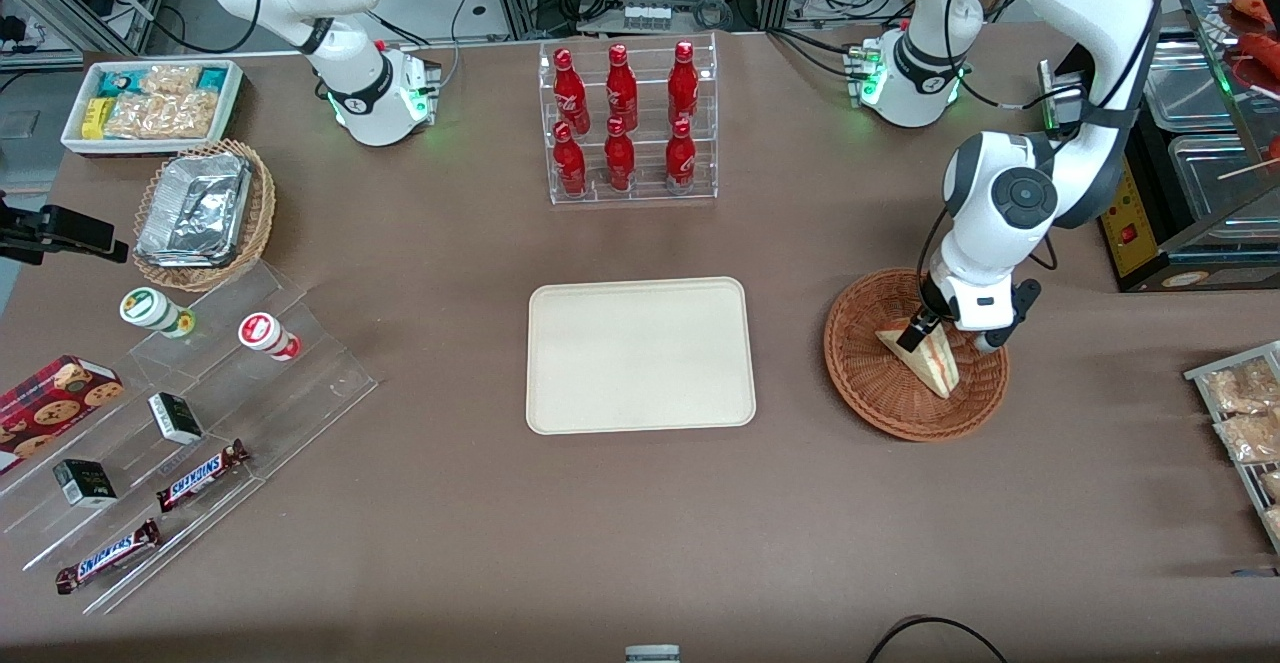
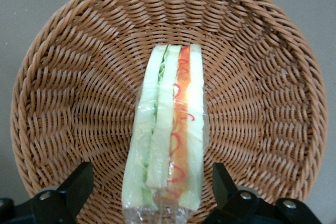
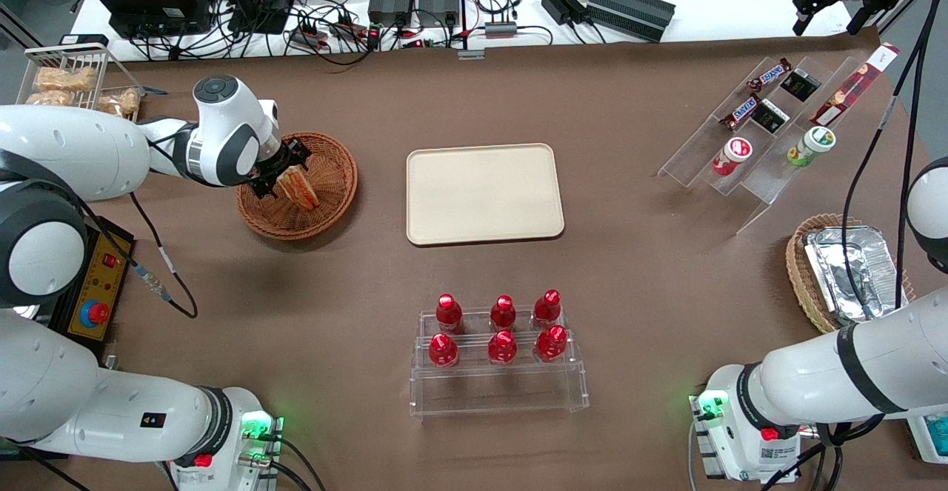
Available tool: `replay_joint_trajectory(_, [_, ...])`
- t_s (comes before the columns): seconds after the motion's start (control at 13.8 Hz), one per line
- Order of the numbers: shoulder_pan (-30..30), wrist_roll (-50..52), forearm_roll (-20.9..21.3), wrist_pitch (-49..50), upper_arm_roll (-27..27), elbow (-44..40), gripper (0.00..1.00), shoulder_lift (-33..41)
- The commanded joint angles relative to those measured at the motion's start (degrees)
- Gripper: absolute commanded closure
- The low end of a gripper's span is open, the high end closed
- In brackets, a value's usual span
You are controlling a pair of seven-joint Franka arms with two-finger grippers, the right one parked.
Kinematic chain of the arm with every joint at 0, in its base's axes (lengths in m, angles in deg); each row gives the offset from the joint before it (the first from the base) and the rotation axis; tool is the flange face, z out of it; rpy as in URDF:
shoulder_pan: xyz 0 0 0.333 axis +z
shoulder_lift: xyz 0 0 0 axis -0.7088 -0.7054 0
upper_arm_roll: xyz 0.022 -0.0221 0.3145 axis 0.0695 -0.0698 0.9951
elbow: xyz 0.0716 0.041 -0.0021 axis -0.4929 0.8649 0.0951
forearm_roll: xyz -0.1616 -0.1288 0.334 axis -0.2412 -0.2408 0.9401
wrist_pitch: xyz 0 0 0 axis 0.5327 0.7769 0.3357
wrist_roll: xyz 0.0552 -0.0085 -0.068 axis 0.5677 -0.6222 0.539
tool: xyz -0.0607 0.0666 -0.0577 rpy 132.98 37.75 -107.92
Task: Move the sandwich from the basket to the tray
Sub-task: 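Lower the left gripper and close it on the wrapped sandwich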
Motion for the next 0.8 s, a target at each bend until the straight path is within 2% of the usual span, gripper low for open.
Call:
replay_joint_trajectory(0.0, [-0.1, 0.1, 1.2, -1.1, 0.2, -0.8, 0.37, -1.9])
replay_joint_trajectory(0.07, [-0.1, -0.1, 1.2, -1.1, 0.2, -0.8, 0.92, -2.0])
replay_joint_trajectory(0.15, [-0.1, -0.5, 1.2, -1.0, 0.2, -0.9, 1.0, -2.0])
replay_joint_trajectory(0.36, [-0.1, -3.1, 1.2, 2.7, 0.2, -3.5, 1.0, -0.5])
replay_joint_trajectory(0.58, [-0.7, -6.9, 1.0, 20.2, -0.1, -16.2, 1.0, -1.8])
replay_joint_trajectory(0.73, [-0.9, -8.9, 0.9, 28.6, -2.4, -24.4, 1.0, -4.1])
